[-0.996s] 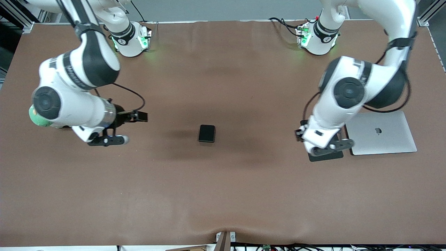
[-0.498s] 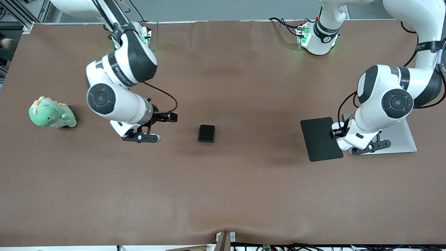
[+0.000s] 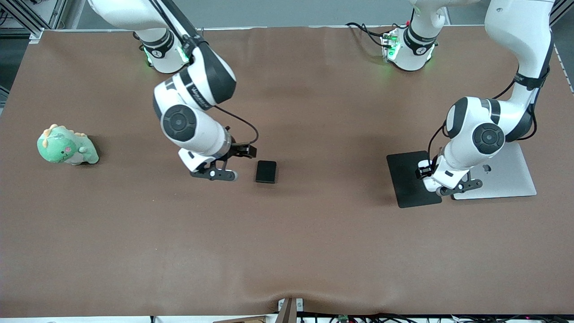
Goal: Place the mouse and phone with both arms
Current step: 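Carry the mouse to the pad while the right gripper reaches the phone, then lower the mouse onto the pad while the right gripper grasps the phone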
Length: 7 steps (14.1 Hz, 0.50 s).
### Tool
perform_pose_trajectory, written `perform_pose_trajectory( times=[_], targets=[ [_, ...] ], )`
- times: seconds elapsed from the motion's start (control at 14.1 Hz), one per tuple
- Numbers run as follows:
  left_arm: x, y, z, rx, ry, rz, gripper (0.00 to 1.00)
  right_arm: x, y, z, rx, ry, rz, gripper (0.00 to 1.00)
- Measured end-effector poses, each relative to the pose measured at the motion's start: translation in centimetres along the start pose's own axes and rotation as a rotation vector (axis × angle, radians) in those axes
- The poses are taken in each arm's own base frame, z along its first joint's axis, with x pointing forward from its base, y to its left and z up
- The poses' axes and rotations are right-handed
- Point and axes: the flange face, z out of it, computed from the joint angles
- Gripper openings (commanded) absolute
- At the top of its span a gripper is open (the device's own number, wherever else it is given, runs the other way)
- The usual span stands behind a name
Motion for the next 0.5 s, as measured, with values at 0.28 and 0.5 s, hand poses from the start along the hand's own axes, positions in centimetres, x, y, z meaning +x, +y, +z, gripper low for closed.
perform_pose_trajectory(
  times=[0.28,0.5],
  targets=[
    [0.1,-0.9,2.6,-0.014,-0.001,0.054,0.00,-1.2,-3.4,4.2,0.013,0.025,0.031,1.00],
    [0.0,-0.4,4.1,-0.022,-0.010,0.083,0.00,-1.3,-4.4,6.3,0.017,0.031,0.036,1.00]
  ],
)
